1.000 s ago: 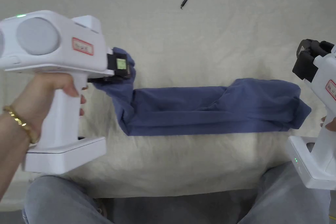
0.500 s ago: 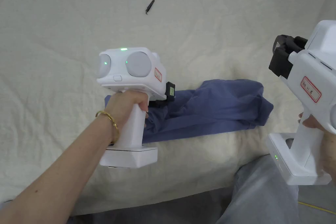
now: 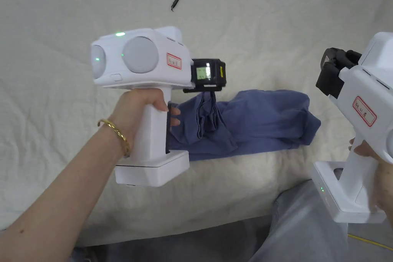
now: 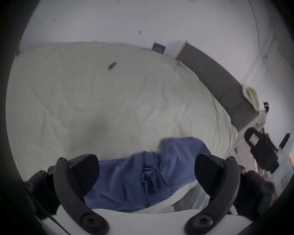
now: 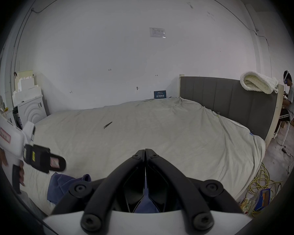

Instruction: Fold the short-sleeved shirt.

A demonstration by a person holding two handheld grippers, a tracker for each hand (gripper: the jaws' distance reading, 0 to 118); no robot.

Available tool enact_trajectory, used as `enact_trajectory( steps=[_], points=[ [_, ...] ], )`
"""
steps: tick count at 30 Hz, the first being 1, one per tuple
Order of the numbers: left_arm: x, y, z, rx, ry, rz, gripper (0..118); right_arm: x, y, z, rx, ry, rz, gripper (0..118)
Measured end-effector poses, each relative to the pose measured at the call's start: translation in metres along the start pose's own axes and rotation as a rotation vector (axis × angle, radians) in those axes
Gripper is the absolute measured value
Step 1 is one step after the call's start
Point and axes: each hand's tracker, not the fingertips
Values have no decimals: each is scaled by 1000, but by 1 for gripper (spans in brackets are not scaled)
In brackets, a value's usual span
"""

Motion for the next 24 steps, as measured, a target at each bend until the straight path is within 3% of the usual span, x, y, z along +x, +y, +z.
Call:
enact_trajectory(
  steps=[1,5,7,8,16,24],
  points=[
    [-4,2,8,17,30,14,109,-1,0,0,0,3,-2,0],
    [-21,-5,31,141,180,-22,26,-3,1,0,-2,16,-6,0],
    [-30,-17,37,194,259,-42,4,-4,1,0,0,15,-9,0],
    [-35,-23,38,216,254,-39,0,-4,1,0,-1,16,-11,0],
    [-45,-77,6,216,335,-61,0,-1,1,-2,-13,16,-14,0],
    [-31,-105,-43,139,291,-111,0,7,-1,-1,-28,8,-7,0]
  ],
)
